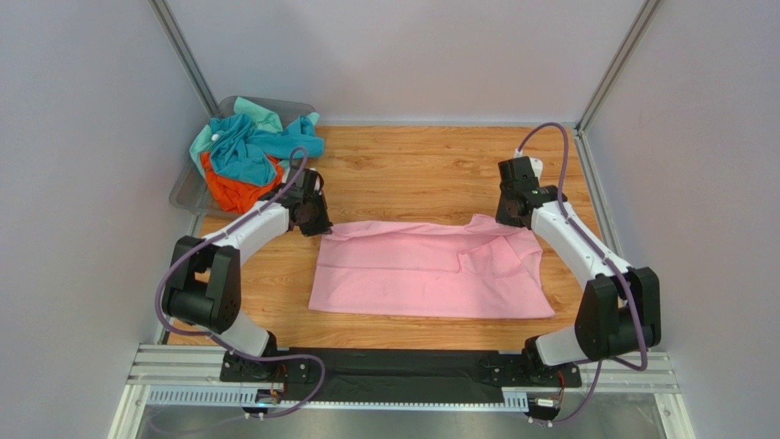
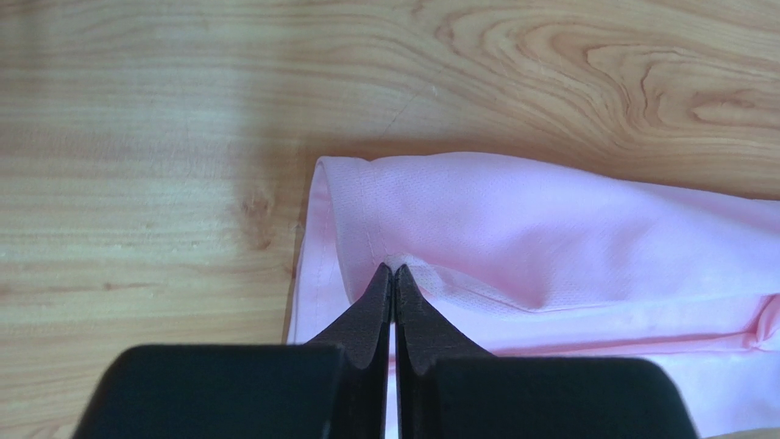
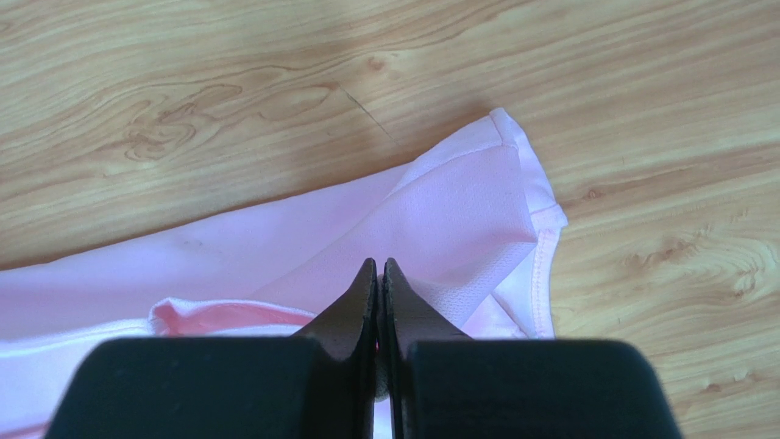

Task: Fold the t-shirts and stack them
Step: Fold the tshirt

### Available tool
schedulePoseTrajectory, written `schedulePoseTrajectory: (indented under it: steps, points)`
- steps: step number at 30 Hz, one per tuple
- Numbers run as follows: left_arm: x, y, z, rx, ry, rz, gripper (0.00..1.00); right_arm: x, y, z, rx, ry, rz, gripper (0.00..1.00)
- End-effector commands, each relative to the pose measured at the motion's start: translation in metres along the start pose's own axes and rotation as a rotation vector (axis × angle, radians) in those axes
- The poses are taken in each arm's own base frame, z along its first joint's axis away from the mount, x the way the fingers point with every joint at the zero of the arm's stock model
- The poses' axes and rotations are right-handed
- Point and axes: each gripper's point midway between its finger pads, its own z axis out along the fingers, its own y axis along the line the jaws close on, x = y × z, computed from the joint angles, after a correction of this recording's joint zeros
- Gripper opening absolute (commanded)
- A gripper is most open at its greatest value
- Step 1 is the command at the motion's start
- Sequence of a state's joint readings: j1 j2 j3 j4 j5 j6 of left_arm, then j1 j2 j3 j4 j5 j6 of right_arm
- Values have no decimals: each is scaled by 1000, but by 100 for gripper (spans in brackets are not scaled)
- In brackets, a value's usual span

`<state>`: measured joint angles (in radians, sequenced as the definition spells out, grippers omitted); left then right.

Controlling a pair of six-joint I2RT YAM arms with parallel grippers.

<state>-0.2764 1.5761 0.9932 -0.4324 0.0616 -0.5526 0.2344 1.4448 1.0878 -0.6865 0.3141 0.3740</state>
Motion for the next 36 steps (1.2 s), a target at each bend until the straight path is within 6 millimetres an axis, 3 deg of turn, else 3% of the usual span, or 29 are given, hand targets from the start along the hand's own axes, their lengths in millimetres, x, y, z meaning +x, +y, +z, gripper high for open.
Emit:
schedulePoseTrajectory:
  steps: [1, 13, 19, 21, 22, 23, 24, 26, 27, 28, 29, 31, 36]
  points:
    - [-17, -8, -20, 39, -104, -12, 0, 7, -8, -18, -9, -21, 28, 0]
    - [-1, 5, -22, 9, -94, 1, 0, 58, -16, -24, -57, 59, 10, 1]
    - [13, 13, -14, -14, -55, -9, 4, 86, -9, -19, -109, 136, 42, 11]
    - [16, 16, -14, -21, -43, -14, 15, 104, -8, -18, -119, 181, 81, 19]
    - [21, 17, -18, -29, -27, -21, 29, 112, -8, -18, -121, 199, 91, 20]
    - [23, 18, -21, -33, -29, -27, 36, 126, -12, -17, -110, 231, 102, 23]
    - [24, 21, -23, -44, -35, -38, 48, 132, -11, -21, -122, 236, 122, 35]
    - [25, 21, -35, -34, -62, -60, 72, 149, -11, -25, -139, 276, 157, 49]
    - [25, 18, -39, -18, -71, -62, 76, 148, -5, -34, -192, 269, 169, 62]
    - [22, 13, -47, 9, -92, -66, 86, 149, -4, -37, -203, 265, 178, 67]
    - [19, 10, -52, 28, -106, -67, 90, 147, -4, -40, -212, 249, 184, 72]
    - [15, -1, -62, 75, -129, -58, 98, 138, 3, -52, -278, 217, 186, 97]
    - [10, -31, -71, 148, -132, 8, 100, 100, 21, -70, -361, 148, 180, 100]
